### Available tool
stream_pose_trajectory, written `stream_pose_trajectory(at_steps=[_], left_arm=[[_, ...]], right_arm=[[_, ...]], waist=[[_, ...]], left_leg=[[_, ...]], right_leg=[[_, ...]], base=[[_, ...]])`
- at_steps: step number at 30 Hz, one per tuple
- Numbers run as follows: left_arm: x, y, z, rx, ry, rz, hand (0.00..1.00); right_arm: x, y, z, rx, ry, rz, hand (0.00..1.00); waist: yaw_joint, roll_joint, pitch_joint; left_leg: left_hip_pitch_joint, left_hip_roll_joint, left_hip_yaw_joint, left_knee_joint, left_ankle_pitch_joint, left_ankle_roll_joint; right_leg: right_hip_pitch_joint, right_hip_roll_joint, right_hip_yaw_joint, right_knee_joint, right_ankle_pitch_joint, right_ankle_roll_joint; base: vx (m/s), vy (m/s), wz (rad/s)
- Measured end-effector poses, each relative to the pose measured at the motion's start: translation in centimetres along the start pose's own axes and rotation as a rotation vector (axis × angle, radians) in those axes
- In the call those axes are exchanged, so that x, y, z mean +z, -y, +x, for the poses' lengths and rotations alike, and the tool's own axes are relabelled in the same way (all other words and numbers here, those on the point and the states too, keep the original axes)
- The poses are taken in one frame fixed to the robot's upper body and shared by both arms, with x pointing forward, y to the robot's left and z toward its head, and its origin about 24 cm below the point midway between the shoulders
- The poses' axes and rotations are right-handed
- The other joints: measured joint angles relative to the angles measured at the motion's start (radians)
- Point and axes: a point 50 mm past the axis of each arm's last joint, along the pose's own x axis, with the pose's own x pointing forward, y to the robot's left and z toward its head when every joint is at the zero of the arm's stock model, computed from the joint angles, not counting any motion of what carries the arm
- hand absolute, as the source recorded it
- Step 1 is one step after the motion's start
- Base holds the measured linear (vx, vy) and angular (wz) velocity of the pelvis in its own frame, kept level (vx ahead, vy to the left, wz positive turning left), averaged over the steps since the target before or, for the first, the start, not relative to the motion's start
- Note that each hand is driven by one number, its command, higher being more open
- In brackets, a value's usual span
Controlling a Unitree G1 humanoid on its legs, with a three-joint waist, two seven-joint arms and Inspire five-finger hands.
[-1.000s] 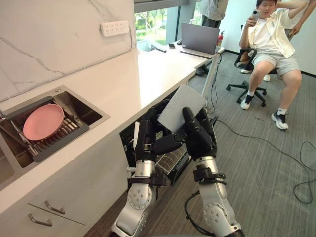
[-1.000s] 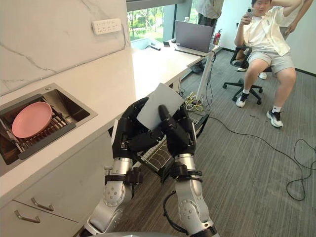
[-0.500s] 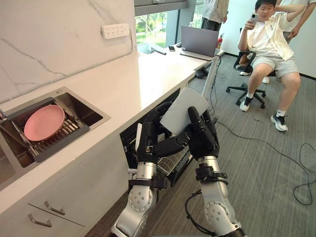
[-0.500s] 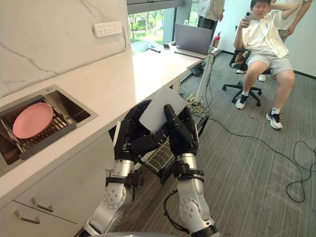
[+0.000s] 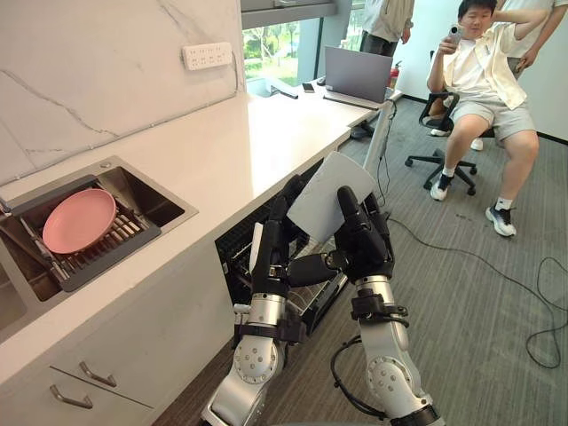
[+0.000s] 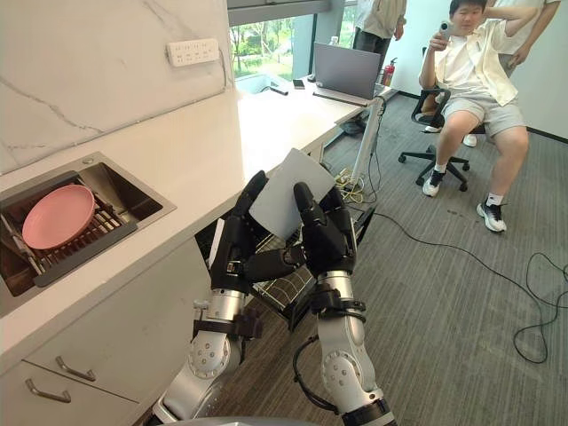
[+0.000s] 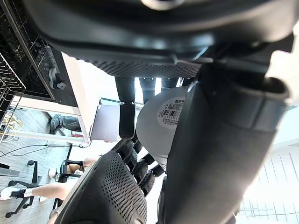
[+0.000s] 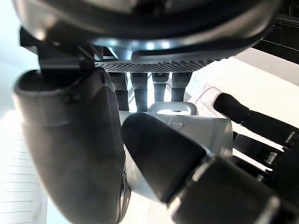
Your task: Walk over to the sink, pick up the cup, carry it to the dishwasher, place the cup inside the dishwasher, then close the dishwasher door
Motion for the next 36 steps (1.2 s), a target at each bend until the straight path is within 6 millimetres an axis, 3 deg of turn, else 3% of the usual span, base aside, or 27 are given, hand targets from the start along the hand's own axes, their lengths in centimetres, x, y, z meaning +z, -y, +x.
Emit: stream_pose_trajectory(at_steps=[13,25,32,36], left_arm=[[0.1,-0.7,0.2,0.0,0.008,0.02,1.0],[0.3,-3.5,-0.1,0.123,0.004,0.03,1.0],[-0.5,-5.2,-1.3,0.14,-0.062,-0.02,1.0],[-1.9,-5.9,-2.3,0.104,-0.141,-0.004,1.0]], right_arm=[[1.5,0.9,0.3,-0.06,0.086,-0.011,0.0],[4.1,1.4,0.4,-0.081,0.195,-0.106,0.0],[6.1,2.2,0.3,-0.111,0.271,-0.169,0.0],[6.9,3.0,-0.2,-0.146,0.287,-0.218,0.0]], waist=[[-0.001,0.0,0.001],[0.0,0.003,0.012],[-0.001,0.005,0.035],[0.0,0.01,0.039]], left_leg=[[0.001,0.0,0.0,0.0,-0.001,0.0],[0.001,0.0,0.0,0.0,-0.002,-0.002],[0.004,0.0,0.001,0.0,-0.004,-0.003],[0.003,0.001,0.0,0.0,-0.006,-0.003]], right_leg=[[0.001,0.0,0.0,0.0,0.0,0.0],[0.002,0.0,-0.001,0.0,0.0,0.0],[0.005,0.0,-0.001,-0.004,0.0,0.0],[0.006,0.0,-0.002,-0.007,0.0,0.0]], base=[[0.0,0.0,0.0],[0.0,0.0,0.0],[0.0,0.0,0.0],[0.0,0.0,0.0]])
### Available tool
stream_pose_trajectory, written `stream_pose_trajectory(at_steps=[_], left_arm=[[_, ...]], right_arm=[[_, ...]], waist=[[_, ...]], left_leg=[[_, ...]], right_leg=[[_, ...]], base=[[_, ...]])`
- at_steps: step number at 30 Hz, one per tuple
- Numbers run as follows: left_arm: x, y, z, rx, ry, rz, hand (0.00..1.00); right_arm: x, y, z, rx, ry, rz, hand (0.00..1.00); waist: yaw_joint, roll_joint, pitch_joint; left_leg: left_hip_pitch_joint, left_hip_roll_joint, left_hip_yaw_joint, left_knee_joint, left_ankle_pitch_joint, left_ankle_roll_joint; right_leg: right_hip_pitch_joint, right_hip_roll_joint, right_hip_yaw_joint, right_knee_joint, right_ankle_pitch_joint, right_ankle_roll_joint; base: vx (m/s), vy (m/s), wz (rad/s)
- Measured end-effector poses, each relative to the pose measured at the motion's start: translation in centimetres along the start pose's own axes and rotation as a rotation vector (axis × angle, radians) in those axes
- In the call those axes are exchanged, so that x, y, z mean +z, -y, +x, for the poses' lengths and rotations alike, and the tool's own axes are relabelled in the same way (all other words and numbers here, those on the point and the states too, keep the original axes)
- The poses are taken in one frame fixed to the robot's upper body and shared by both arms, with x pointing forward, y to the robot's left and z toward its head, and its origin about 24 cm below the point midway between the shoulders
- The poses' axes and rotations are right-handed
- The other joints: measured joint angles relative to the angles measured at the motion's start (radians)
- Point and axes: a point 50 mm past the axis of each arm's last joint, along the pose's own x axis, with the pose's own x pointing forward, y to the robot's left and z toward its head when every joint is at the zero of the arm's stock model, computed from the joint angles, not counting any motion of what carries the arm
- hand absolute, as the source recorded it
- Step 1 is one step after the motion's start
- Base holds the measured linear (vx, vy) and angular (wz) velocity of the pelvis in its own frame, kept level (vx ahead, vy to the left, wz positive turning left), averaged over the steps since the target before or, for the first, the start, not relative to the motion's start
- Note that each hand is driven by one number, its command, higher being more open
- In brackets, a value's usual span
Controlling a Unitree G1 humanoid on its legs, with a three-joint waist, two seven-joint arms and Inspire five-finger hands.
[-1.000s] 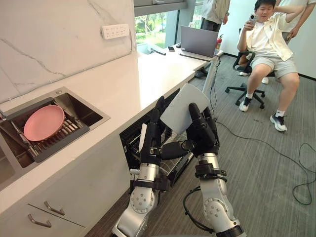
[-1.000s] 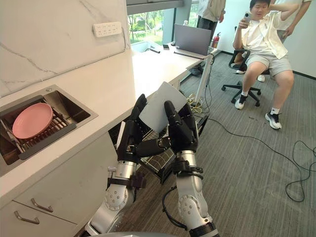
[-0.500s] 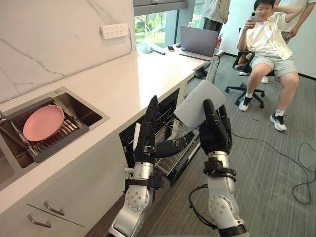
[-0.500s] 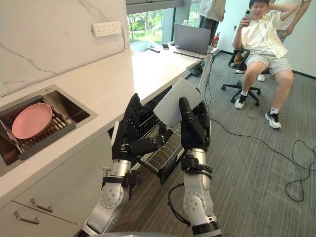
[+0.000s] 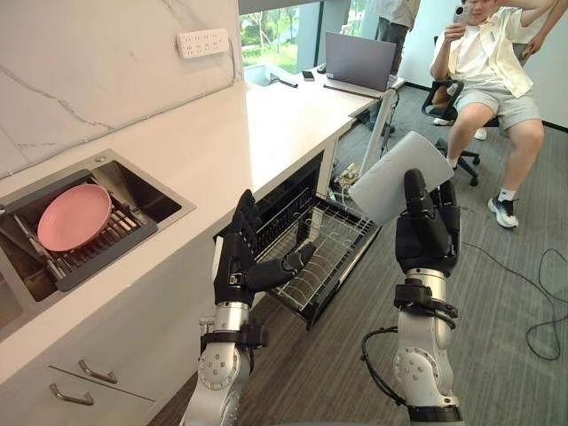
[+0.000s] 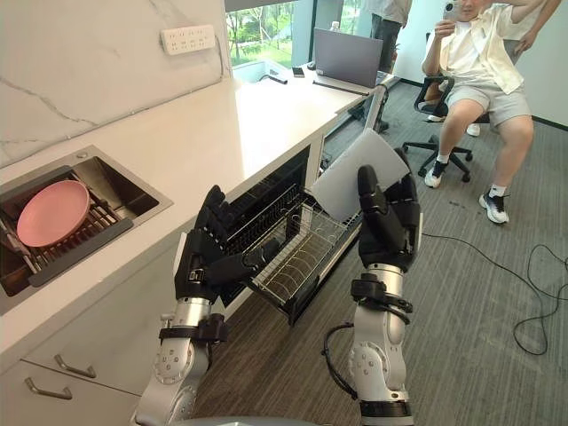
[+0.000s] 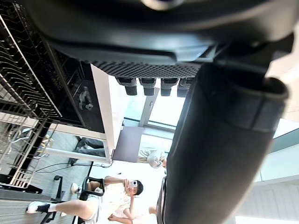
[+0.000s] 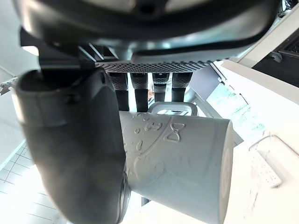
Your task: Walk over to the sink, pick up the cup, carry it to the dishwasher, place the cup inside the dishwasher, then close the dishwasher door
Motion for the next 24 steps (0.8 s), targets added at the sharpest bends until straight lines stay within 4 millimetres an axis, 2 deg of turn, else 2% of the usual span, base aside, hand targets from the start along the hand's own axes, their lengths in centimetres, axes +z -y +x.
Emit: stream_pose_trajectory(at_steps=[3,5,9,15,20,24], left_arm=[[-2.3,-0.8,-0.7,-0.015,-0.11,0.031,1.0],[-4.6,-1.5,-1.9,-0.024,-0.237,0.054,1.0],[-7.6,-2.6,-4.0,-0.011,-0.411,0.085,1.0],[-10.2,-5.1,-6.1,0.06,-0.569,0.172,1.0],[-11.8,-6.0,-8.1,0.098,-0.684,0.196,1.0],[-12.4,-6.5,-8.9,0.122,-0.729,0.217,1.0]], right_arm=[[0.1,0.7,-0.4,-0.023,-0.01,-0.022,0.0],[0.4,1.1,-0.5,-0.039,-0.006,-0.033,0.0],[0.8,1.7,-0.6,-0.05,0.005,-0.058,0.0],[0.8,2.4,-1.0,-0.064,-0.011,-0.091,0.0],[0.7,3.3,-1.2,-0.092,-0.024,-0.11,0.0],[0.9,3.4,-1.2,-0.095,-0.019,-0.122,0.0]], waist=[[-0.001,0.007,0.005],[-0.002,0.01,0.01],[-0.002,0.009,0.012],[-0.001,0.008,0.013],[-0.002,0.009,0.018],[-0.001,0.004,0.035]], left_leg=[[0.0,0.0,0.0,0.0,0.0,0.0],[-0.001,0.001,0.0,0.0,-0.001,0.0],[-0.004,0.001,0.0,0.0,-0.003,-0.001],[-0.006,0.001,-0.001,0.0,-0.006,-0.001],[-0.006,0.006,0.004,0.0,-0.008,-0.005],[-0.003,0.013,0.018,0.0,-0.014,-0.009]], right_leg=[[0.0,0.0,0.0,-0.001,0.0,0.0],[0.0,0.0,0.0,-0.003,0.0,0.0],[-0.001,0.0,-0.002,-0.007,0.0,0.0],[0.0,0.0,-0.003,-0.012,0.0,0.0],[-0.001,0.001,0.001,-0.013,0.0,0.0],[-0.005,0.005,0.013,-0.012,-0.001,-0.001]], base=[[0.0,0.0,0.0],[0.0,0.0,0.0],[0.0,0.0,0.0],[0.0,0.0,0.0],[0.0,0.0,-0.01],[0.0,-0.002,-0.1]])
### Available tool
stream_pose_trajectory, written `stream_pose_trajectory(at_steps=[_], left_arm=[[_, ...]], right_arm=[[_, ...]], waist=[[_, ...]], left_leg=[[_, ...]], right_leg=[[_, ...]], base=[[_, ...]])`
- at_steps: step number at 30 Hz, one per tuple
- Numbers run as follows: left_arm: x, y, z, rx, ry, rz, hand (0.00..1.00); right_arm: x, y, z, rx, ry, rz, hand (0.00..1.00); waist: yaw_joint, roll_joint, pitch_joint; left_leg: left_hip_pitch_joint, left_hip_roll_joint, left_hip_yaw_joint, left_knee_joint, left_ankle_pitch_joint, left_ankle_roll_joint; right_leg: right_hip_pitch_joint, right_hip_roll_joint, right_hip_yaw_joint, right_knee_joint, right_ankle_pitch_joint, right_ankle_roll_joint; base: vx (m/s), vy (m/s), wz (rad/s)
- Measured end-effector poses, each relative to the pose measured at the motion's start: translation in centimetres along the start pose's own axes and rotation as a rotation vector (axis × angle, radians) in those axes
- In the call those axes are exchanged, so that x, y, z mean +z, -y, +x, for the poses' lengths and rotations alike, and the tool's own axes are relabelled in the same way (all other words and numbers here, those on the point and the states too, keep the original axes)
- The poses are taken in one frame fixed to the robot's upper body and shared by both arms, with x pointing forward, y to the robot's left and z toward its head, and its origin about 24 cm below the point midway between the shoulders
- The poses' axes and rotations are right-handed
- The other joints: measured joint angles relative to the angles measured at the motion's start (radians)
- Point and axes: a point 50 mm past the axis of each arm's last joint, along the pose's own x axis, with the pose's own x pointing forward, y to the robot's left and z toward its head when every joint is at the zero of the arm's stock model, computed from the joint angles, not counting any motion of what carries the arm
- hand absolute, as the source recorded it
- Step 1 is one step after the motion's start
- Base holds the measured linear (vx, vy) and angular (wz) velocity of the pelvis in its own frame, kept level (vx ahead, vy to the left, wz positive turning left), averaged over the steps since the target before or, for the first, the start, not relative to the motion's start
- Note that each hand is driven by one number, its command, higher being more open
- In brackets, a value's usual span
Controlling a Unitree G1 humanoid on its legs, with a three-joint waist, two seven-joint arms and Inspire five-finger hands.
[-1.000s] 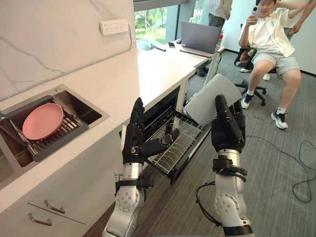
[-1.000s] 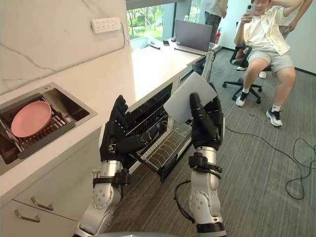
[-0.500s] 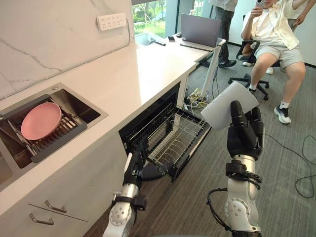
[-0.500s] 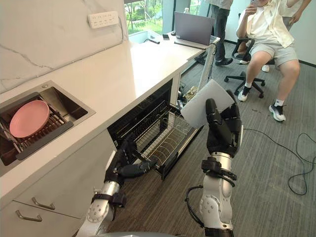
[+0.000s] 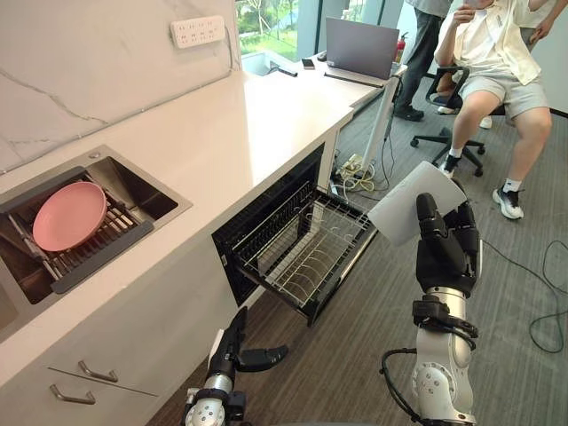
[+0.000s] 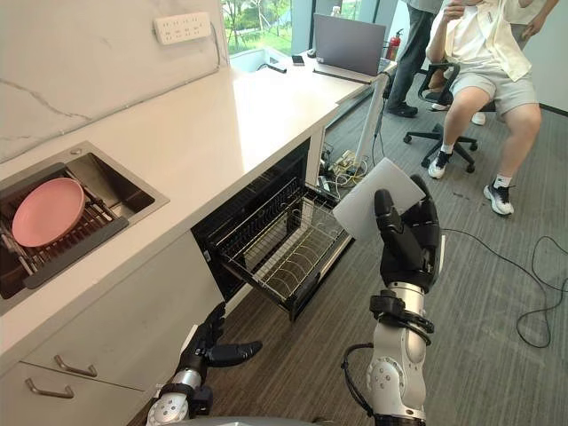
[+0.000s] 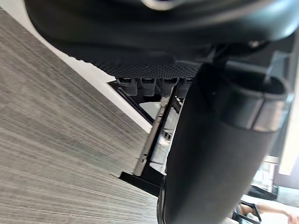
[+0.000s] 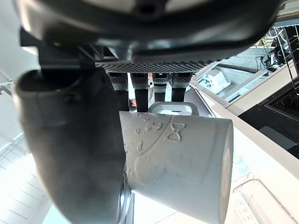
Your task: Walk over to the sink, pick up the cup, carry it to the dishwasher, place the cup inside the dishwasher, then close the dishwasher door
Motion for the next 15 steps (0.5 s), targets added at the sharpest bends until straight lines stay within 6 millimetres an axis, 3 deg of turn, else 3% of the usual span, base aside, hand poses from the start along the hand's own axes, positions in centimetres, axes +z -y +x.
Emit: stream_pose_trajectory(at_steps=[8,11,14,15], left_arm=[[-1.5,-1.2,-0.3,0.08,-0.068,0.003,1.0],[-1.6,-1.7,0.0,0.116,-0.077,-0.008,1.0],[-2.7,-2.2,-0.1,0.144,-0.132,-0.011,1.0],[-3.4,-2.5,-0.4,0.161,-0.164,-0.015,1.0]], right_arm=[[-0.5,0.6,-0.2,-0.019,-0.025,-0.034,0.0],[-0.5,0.8,0.0,-0.026,-0.023,-0.041,0.0],[-0.6,0.8,0.0,-0.024,-0.028,-0.072,0.0],[-0.8,1.0,-0.1,-0.029,-0.038,-0.084,0.0]], waist=[[0.01,-0.001,0.013],[0.021,-0.001,0.05],[0.019,0.004,0.076],[0.016,-0.002,0.084]], left_leg=[[0.0,0.004,0.05,0.005,-0.026,-0.005],[-0.003,0.005,0.065,0.046,-0.062,-0.001],[0.014,0.011,0.065,0.074,-0.091,0.006],[0.029,0.005,0.055,0.093,-0.104,0.022]], right_leg=[[-0.027,0.01,0.047,0.005,-0.002,-0.001],[-0.08,0.015,0.052,0.14,-0.045,0.007],[-0.177,0.021,0.021,0.386,-0.066,0.022],[-0.19,0.008,0.009,0.466,-0.065,0.021]], base=[[0.02,-0.026,-0.2],[0.01,-0.023,-0.15],[0.0,0.002,0.02],[0.05,0.03,0.18]])
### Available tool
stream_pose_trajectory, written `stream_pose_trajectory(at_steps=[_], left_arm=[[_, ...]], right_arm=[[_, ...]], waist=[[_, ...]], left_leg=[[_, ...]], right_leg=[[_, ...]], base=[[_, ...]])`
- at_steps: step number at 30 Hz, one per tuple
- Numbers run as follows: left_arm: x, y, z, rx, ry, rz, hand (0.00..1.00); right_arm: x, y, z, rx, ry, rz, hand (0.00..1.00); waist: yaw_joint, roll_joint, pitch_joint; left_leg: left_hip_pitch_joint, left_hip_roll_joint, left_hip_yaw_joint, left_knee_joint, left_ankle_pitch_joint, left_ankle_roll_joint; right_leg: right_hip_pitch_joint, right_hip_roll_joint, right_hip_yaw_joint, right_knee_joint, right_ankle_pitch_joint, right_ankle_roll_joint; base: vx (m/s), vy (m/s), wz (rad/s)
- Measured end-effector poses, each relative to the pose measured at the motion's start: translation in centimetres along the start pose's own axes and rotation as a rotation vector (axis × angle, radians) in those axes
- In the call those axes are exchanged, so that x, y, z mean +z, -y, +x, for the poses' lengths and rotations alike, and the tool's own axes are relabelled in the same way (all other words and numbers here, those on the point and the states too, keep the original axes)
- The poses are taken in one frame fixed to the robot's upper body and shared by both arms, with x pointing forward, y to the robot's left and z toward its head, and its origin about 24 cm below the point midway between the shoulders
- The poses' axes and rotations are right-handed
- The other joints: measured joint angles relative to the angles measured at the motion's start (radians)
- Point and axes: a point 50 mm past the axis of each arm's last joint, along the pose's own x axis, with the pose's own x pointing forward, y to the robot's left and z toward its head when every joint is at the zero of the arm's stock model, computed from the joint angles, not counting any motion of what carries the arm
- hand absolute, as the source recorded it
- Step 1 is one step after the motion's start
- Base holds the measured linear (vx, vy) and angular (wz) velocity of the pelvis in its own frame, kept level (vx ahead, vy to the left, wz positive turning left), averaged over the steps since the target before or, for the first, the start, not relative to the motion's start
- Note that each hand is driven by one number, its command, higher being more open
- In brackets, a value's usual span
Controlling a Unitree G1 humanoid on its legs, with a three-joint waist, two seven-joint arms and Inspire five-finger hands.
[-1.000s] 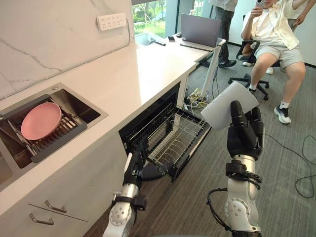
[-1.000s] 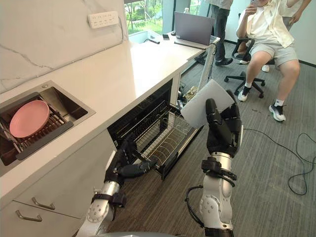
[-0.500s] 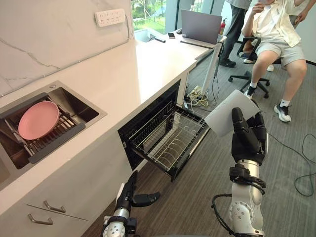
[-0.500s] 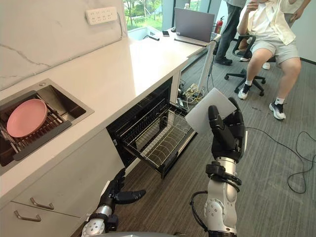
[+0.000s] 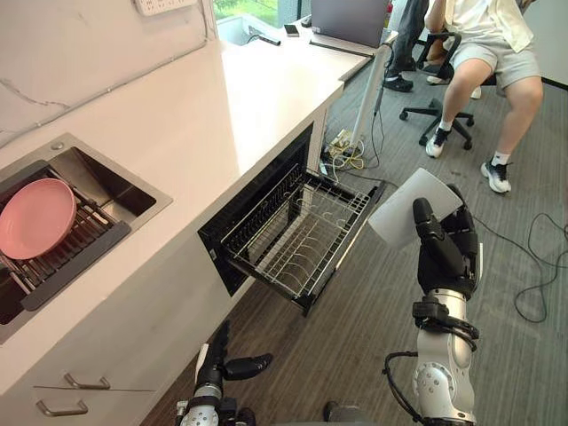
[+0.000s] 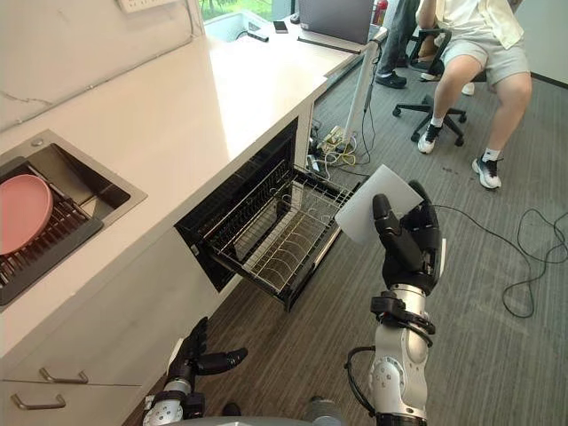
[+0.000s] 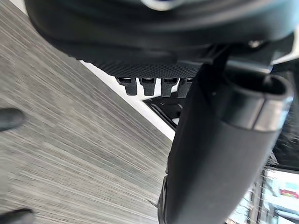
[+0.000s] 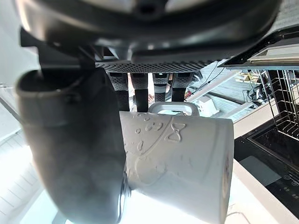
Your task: Walk over to the sink, pick up the cup, carry it to the dishwasher, place the cup inside the dishwasher, then close the dishwasher door
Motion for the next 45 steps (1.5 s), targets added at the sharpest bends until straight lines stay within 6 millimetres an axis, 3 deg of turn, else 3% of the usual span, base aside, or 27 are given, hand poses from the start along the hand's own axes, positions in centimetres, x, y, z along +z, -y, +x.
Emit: stream_pose_trajectory(at_steps=[1,3,5,6,7,9,17,23,30,33,38,45], left_arm=[[0.0,-0.2,0.1,0.005,-0.003,0.004,1.0],[-0.2,-0.6,0.2,0.024,-0.013,0.016,1.0],[-0.2,-1.5,0.2,0.051,-0.012,0.027,1.0],[-0.4,-1.7,0.4,0.065,-0.027,0.016,1.0],[-0.7,-1.5,0.2,0.076,-0.037,-0.01,1.0],[-0.9,-1.6,0.1,0.084,-0.045,-0.03,1.0],[-0.7,-1.3,0.2,0.063,-0.039,-0.019,1.0],[-0.5,-1.3,0.4,0.056,-0.03,-0.012,1.0],[1.7,-1.6,1.6,0.054,0.04,0.002,1.0],[2.8,-1.6,2.0,0.05,0.074,0.004,1.0],[3.9,-1.5,2.4,0.041,0.117,0.019,1.0],[6.6,-0.6,3.2,0.007,0.209,0.036,1.0]], right_arm=[[-0.1,0.1,0.0,-0.002,-0.003,-0.007,0.0],[-0.2,0.0,-0.1,0.007,-0.011,-0.038,0.0],[-0.1,-0.1,0.0,0.015,-0.007,-0.051,0.0],[0.0,0.0,0.1,0.023,-0.007,-0.081,0.0],[0.1,0.1,0.2,0.036,-0.013,-0.105,0.0],[0.0,0.3,0.1,0.027,-0.025,-0.115,0.0],[-0.2,2.0,0.0,-0.007,-0.066,-0.267,0.0],[-0.4,3.5,0.2,-0.011,-0.132,-0.397,0.0],[1.1,2.5,3.4,0.074,-0.065,-0.523,0.0],[0.7,1.9,4.3,0.097,-0.066,-0.558,0.0],[0.2,1.5,5.3,0.146,-0.104,-0.651,0.0],[1.7,0.2,9.4,0.16,-0.045,-0.717,0.0]], waist=[[-0.001,-0.001,0.003],[0.0,0.005,0.007],[0.002,-0.028,-0.005],[0.015,-0.025,-0.004],[0.018,-0.003,-0.005],[0.021,0.006,0.0],[0.03,0.007,0.001],[0.04,0.017,0.02],[0.058,0.033,0.14],[0.064,0.036,0.169],[0.065,0.046,0.201],[0.068,0.044,0.277]], left_leg=[[0.005,-0.002,-0.009,0.006,-0.006,0.006],[0.011,-0.004,-0.035,0.033,-0.023,0.008],[-0.011,-0.03,-0.068,0.074,-0.047,0.0],[-0.018,-0.031,-0.082,0.097,-0.063,-0.004],[-0.038,-0.016,-0.097,0.119,-0.077,-0.009],[-0.044,0.0,-0.12,0.122,-0.083,-0.014],[-0.04,-0.002,-0.217,0.105,-0.087,-0.021],[-0.086,-0.027,-0.265,0.146,-0.086,-0.021],[-0.254,-0.036,-0.271,0.315,-0.117,-0.019],[-0.348,-0.044,-0.271,0.434,-0.157,-0.014],[-0.443,-0.041,-0.272,0.524,-0.178,-0.018],[-0.532,-0.032,-0.275,0.596,-0.188,-0.023]], right_leg=[[-0.006,-0.003,-0.006,0.033,0.001,-0.001],[-0.019,0.005,-0.015,0.03,-0.071,-0.039],[0.0,-0.005,-0.033,-0.12,-0.021,-0.061],[0.04,-0.015,-0.057,-0.175,-0.039,-0.046],[0.068,-0.004,-0.074,-0.23,-0.02,-0.035],[0.098,0.006,-0.106,-0.275,-0.009,-0.041],[0.193,0.002,-0.216,-0.365,-0.005,-0.042],[0.196,-0.023,-0.272,-0.353,-0.004,-0.04],[0.042,-0.04,-0.277,-0.174,-0.04,-0.069],[-0.029,-0.053,-0.265,-0.089,-0.095,-0.042],[-0.131,-0.052,-0.253,0.015,-0.128,-0.047],[-0.219,-0.051,-0.246,0.09,-0.141,-0.052]], base=[[0.05,0.033,0.29],[0.06,0.034,0.44],[0.1,0.0,0.55],[0.15,-0.041,0.39],[0.16,-0.049,0.33],[0.11,-0.036,0.33],[0.09,-0.034,0.38],[0.0,0.026,0.36],[-0.15,0.03,0.18],[-0.17,0.002,0.04],[-0.14,-0.021,-0.01],[-0.05,-0.019,0.0]])
